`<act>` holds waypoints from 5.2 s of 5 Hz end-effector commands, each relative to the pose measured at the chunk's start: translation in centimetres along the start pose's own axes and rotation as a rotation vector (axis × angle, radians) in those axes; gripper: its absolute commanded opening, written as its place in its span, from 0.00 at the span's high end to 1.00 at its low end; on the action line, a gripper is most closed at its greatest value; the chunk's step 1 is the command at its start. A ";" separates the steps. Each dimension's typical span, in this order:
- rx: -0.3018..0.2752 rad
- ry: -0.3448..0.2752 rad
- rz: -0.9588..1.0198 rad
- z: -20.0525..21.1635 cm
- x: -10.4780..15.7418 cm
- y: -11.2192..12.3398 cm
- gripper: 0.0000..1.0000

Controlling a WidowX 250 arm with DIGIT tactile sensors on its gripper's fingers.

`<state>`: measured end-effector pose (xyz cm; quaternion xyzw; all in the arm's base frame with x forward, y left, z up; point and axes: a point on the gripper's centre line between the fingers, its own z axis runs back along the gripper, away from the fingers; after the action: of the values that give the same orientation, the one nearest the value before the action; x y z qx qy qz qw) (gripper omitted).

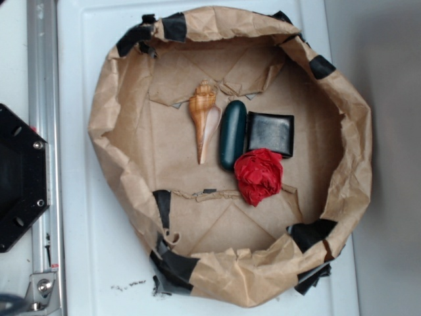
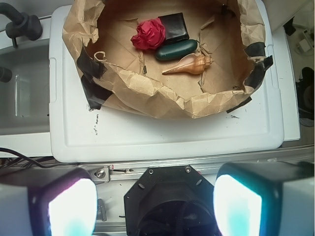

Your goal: Grab the red paper.

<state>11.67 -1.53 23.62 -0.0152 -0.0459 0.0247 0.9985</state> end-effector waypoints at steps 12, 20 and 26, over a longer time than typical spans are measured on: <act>0.011 -0.106 -0.291 -18.5 15.4 -4.7 1.00; -0.097 -0.085 0.112 -16.8 17.5 -1.2 0.00; -0.034 0.131 0.033 -21.7 14.1 -3.3 1.00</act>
<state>28.23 -3.73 2.71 -0.0320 0.0246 0.0531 0.9978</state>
